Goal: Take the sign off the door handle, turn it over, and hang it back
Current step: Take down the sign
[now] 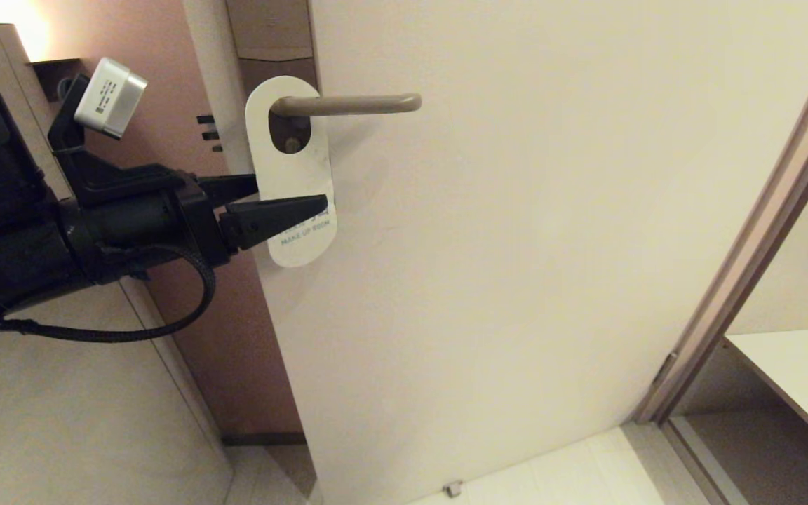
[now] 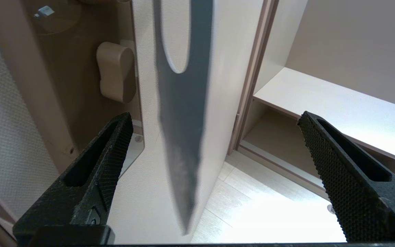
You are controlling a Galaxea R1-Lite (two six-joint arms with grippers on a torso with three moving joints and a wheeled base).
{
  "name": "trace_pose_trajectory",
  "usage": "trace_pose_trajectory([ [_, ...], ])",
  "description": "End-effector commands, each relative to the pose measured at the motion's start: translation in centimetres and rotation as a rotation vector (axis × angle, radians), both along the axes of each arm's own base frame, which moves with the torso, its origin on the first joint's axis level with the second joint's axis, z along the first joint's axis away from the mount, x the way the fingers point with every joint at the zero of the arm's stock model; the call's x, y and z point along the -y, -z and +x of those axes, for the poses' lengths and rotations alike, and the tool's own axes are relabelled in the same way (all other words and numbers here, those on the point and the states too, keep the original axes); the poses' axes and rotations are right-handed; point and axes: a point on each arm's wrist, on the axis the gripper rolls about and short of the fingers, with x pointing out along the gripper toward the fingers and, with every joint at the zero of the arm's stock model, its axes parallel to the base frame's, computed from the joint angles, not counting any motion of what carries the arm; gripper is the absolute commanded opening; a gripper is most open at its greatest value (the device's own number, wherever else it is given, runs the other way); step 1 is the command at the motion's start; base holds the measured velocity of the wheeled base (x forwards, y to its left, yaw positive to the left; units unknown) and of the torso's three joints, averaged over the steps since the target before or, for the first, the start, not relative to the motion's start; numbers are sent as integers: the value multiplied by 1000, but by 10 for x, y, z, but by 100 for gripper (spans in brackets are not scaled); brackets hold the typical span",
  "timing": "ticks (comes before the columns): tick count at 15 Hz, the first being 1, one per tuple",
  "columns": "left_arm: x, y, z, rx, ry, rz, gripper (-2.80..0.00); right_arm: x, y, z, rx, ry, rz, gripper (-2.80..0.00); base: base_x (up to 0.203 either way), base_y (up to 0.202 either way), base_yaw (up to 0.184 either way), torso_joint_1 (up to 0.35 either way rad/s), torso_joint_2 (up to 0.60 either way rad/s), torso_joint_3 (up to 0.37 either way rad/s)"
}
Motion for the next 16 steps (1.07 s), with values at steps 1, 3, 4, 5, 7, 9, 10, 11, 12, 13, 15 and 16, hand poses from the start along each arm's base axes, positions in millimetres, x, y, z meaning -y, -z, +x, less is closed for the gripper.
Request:
trace_pose_trajectory([
  [1, 0, 0, 1, 1, 2, 0, 0, 0, 0, 0, -1, 0, -1, -280, 0, 0, 0, 0, 0, 0],
  [3, 0, -1, 2, 3, 2, -1, 0, 0, 0, 0, -1, 0, -1, -280, 0, 0, 0, 0, 0, 0],
  [4, 0, -1, 2, 6, 2, -2, 0, 0, 0, 0, -1, 0, -1, -280, 0, 0, 0, 0, 0, 0],
  [5, 0, -2, 2, 9, 2, -3, 0, 0, 0, 0, -1, 0, -1, -280, 0, 0, 0, 0, 0, 0],
  [7, 0, -2, 3, 8, -1, -1, 0, 0, 0, 0, -1, 0, -1, -280, 0, 0, 0, 0, 0, 0],
  [9, 0, -2, 3, 9, -4, -2, -280, 0, 0, 0, -1, 0, -1, -280, 0, 0, 0, 0, 0, 0],
  [10, 0, -2, 3, 12, -4, 0, -280, 0, 0, 0, -1, 0, -1, -280, 0, 0, 0, 0, 0, 0],
  [11, 0, -1, 4, 11, -4, 1, -280, 0, 0, 0, -1, 0, -1, -280, 0, 0, 0, 0, 0, 0],
  [12, 0, -2, 3, 12, -3, 0, -280, 0, 0, 0, -1, 0, -1, -280, 0, 0, 0, 0, 0, 0],
  [13, 0, -2, 3, 14, -1, 1, -280, 0, 0, 0, -1, 0, -1, -280, 0, 0, 0, 0, 0, 0],
  [15, 0, -4, 3, 21, -1, -1, -280, 0, 0, 0, -1, 0, -1, -280, 0, 0, 0, 0, 0, 0],
  [16, 0, -6, 4, 28, -1, -3, -280, 0, 0, 0, -1, 0, -1, -280, 0, 0, 0, 0, 0, 0],
])
